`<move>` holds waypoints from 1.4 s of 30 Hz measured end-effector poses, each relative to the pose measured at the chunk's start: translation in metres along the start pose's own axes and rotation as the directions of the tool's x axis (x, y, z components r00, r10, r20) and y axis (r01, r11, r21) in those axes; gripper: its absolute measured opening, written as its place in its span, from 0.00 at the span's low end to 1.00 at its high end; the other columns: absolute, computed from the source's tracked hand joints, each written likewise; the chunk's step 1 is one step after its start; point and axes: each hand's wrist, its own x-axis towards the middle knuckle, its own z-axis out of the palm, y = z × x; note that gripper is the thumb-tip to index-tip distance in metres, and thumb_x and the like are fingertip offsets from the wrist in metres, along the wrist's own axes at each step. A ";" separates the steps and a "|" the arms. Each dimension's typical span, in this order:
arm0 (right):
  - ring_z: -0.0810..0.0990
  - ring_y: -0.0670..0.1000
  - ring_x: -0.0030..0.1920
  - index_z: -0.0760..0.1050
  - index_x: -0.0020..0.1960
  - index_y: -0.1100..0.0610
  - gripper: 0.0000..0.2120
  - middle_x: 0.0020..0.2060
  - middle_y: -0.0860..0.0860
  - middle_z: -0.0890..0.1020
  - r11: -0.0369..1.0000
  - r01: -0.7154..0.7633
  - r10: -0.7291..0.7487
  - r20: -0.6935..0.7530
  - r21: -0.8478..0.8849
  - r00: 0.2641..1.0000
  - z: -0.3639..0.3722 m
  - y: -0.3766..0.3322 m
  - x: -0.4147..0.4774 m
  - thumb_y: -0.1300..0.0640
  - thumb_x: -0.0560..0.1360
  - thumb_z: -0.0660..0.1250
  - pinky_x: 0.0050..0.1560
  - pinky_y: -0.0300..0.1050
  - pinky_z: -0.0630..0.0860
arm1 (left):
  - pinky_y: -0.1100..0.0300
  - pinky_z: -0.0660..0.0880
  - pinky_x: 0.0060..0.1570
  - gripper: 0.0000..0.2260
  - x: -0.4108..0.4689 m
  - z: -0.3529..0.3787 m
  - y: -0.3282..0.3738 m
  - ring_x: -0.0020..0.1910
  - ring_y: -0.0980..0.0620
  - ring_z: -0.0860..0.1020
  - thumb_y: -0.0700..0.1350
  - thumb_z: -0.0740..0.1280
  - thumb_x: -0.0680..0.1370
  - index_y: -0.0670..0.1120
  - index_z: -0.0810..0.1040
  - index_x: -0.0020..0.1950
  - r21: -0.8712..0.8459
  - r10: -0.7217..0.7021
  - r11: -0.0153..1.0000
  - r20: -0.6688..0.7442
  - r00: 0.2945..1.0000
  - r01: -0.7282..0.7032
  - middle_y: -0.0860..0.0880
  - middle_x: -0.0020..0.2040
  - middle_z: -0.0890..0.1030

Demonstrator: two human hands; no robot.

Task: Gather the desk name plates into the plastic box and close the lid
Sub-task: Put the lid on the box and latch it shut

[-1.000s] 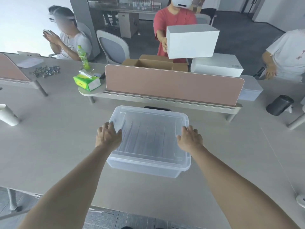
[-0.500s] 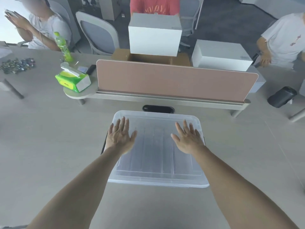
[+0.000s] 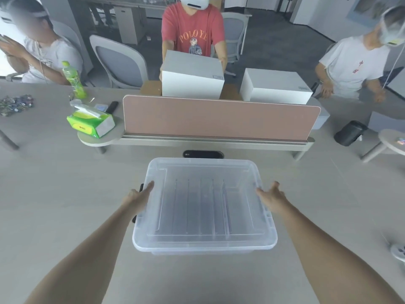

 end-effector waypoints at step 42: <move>0.81 0.61 0.58 0.57 0.72 0.73 0.21 0.62 0.63 0.77 0.911 -0.010 -0.077 -0.195 -0.412 0.978 0.032 -0.012 -0.034 0.65 0.81 0.51 0.47 0.53 0.78 | 0.44 0.73 0.54 0.22 -0.032 0.026 0.003 0.59 0.35 0.77 0.56 0.49 0.83 0.38 0.66 0.60 0.380 0.190 0.922 -0.279 0.942 -0.073 0.36 0.58 0.78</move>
